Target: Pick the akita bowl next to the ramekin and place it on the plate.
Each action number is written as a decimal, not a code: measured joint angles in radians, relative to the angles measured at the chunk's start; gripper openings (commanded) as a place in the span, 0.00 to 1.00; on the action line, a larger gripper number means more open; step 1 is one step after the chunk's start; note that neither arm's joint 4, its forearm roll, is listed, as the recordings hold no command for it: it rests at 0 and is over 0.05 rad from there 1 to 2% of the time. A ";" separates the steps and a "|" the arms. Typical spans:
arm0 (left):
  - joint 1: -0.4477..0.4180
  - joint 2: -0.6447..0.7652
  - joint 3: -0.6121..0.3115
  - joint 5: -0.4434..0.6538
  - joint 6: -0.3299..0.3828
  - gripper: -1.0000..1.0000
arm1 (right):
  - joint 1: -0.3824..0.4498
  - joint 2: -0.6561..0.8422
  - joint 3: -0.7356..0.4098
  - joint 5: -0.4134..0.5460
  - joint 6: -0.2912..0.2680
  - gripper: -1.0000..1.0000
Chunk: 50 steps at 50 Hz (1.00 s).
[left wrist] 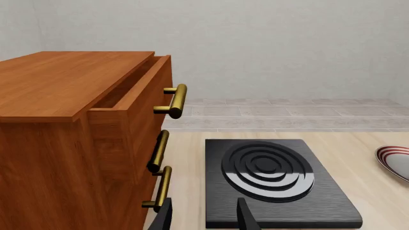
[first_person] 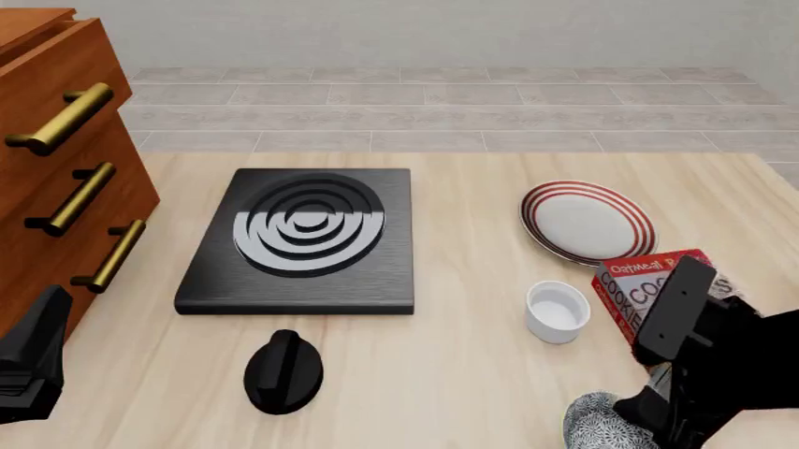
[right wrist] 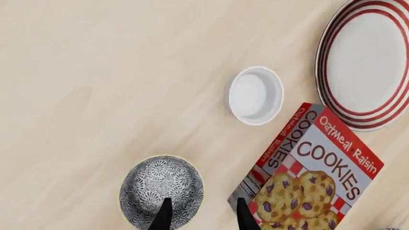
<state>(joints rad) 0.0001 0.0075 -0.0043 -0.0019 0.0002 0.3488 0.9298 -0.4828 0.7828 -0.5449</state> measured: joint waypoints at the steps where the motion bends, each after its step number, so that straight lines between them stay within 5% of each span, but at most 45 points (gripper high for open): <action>1: 0.000 0.000 0.000 0.000 0.000 1.00 | 0.000 0.003 0.003 -0.005 -0.002 1.00; 50: 0.000 0.000 0.000 0.000 0.000 1.00 | -0.034 0.159 0.092 -0.208 -0.027 1.00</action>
<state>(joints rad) 0.0000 0.0076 -0.0043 -0.0019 0.0001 0.3145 1.0884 -0.3907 0.5745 -0.5716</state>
